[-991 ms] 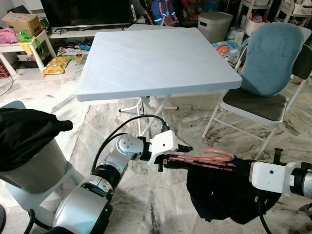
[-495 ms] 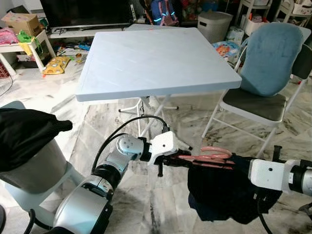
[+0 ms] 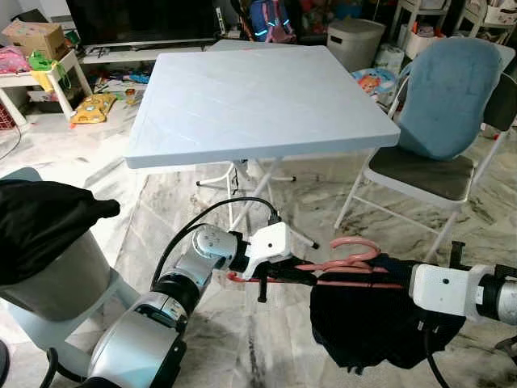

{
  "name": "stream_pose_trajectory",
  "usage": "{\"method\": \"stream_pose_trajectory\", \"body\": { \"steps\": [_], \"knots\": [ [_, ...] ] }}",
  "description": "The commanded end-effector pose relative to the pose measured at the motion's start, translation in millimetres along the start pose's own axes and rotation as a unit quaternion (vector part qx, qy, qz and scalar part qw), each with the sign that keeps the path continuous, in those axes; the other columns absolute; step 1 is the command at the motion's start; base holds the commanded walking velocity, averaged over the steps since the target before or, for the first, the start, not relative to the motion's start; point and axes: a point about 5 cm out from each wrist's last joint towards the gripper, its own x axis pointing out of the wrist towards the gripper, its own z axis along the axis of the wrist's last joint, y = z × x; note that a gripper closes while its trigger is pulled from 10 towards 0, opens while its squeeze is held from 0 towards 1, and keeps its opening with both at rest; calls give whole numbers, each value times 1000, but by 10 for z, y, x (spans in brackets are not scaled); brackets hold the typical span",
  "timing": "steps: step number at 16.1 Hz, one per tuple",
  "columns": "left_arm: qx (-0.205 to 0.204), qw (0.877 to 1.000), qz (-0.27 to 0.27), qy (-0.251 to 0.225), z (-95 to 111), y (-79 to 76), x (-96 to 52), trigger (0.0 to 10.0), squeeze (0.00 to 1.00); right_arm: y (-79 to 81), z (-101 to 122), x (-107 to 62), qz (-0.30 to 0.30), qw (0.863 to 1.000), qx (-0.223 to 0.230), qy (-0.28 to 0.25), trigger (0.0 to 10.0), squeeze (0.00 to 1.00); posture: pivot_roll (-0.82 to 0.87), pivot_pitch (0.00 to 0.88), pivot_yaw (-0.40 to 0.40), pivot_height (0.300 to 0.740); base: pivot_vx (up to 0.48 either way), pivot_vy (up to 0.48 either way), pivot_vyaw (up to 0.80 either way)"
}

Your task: Hang hanger

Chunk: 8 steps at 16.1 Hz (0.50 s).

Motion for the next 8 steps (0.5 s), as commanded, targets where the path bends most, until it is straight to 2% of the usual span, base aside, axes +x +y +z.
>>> {"method": "stream_pose_trajectory", "body": {
  "steps": [1, 3, 4, 5, 6, 8],
  "knots": [
    [-16, 1000, -8, 7, -60, -41, 4, 0, 0, -120, 81, -15, -30, 999, -14, -19, 0, 0, -93, 0, -3, 740, 0, 0, 0],
    [-19, 1000, 4, 1, -57, -26, -7, 0, 0, -116, 75, -1, -29, 999, -12, -19, 0, 0, -91, 0, -4, 740, 0, 0, 0],
    [-20, 1000, 7, 0, -57, -24, -8, 0, 0, -110, 72, 6, -28, 999, -7, -20, 902, 176, -90, 0, -5, 740, 0, 0, 0],
    [-20, 1000, 9, -1, -56, -21, -10, 0, 0, -110, 72, 10, -29, 999, -4, -20, 3412, 690, -90, 0, -5, 740, 0, 0, 0],
    [-24, 1000, 17, -6, -55, -11, -18, 0, 0, -89, 68, 28, -21, 999, 15, -23, 10000, 1000, -88, 0, -7, 740, 0, 0, 0],
    [-30, 999, 28, -13, -57, -1, -32, 0, 0, -73, 43, 41, -23, 999, 19, -17, 10000, 1000, -87, 0, -8, 740, 0, 0, 0]
  ]
}}
